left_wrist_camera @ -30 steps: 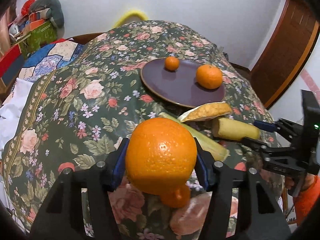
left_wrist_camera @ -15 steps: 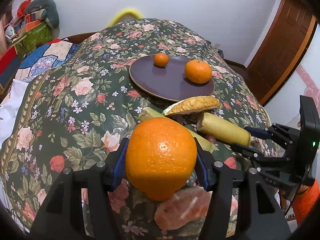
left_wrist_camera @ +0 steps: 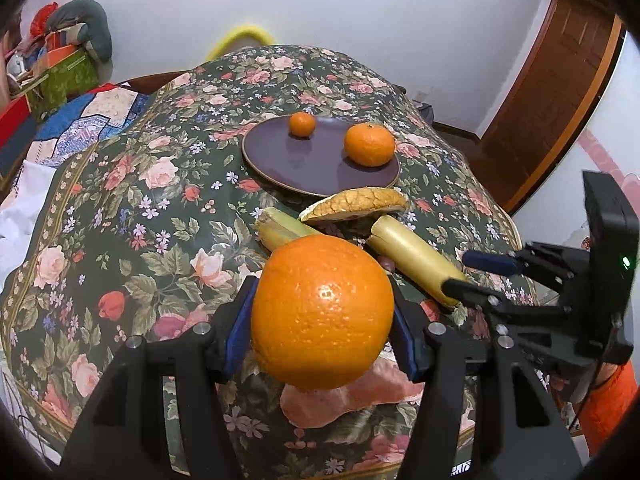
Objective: Organize fruits
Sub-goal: 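Close the right gripper on the pale yellow cylinder and lift it, then carry the cylinder to the plate with the right gripper while the left gripper carries the orange there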
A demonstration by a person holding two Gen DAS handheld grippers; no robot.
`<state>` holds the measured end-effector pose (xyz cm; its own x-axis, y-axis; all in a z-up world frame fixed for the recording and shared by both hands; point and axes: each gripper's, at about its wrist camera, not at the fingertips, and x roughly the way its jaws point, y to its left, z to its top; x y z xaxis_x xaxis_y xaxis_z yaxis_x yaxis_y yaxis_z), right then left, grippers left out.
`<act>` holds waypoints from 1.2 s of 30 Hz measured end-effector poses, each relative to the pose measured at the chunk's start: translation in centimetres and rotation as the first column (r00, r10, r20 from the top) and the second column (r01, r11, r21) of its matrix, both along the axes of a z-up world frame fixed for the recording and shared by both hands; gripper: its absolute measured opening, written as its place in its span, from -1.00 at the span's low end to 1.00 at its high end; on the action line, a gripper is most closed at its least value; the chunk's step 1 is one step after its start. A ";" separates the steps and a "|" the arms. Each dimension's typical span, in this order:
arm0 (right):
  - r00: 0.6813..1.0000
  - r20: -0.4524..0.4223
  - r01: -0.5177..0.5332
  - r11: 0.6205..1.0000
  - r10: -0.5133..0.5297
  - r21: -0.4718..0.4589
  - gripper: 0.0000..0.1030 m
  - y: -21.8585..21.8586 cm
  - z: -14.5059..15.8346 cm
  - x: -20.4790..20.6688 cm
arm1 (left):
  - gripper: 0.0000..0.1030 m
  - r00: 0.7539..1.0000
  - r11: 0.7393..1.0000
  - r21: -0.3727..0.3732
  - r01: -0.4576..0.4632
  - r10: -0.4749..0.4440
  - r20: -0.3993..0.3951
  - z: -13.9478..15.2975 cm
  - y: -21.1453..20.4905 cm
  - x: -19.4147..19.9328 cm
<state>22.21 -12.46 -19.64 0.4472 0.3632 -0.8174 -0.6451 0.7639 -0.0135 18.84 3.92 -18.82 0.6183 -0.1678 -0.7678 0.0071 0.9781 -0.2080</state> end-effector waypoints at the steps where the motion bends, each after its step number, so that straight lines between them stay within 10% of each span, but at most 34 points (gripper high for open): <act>1: 1.000 -0.005 0.004 1.000 -0.004 0.001 -0.34 0.3 -0.2 0.4 | 0.14 1.000 1.000 0.002 0.000 0.000 -0.002 -0.1 0.0 0.0; 19: 0.997 -0.059 0.046 0.996 -0.041 0.076 -0.30 1.8 -2.7 2.6 | 0.14 1.000 1.000 0.011 -0.005 0.006 -0.015 -1.3 0.0 1.4; 36: 0.992 0.024 0.119 0.980 -0.125 0.157 -0.32 -1.8 2.4 1.5 | 0.14 0.999 1.000 0.011 -0.016 0.016 0.049 1.8 0.0 1.2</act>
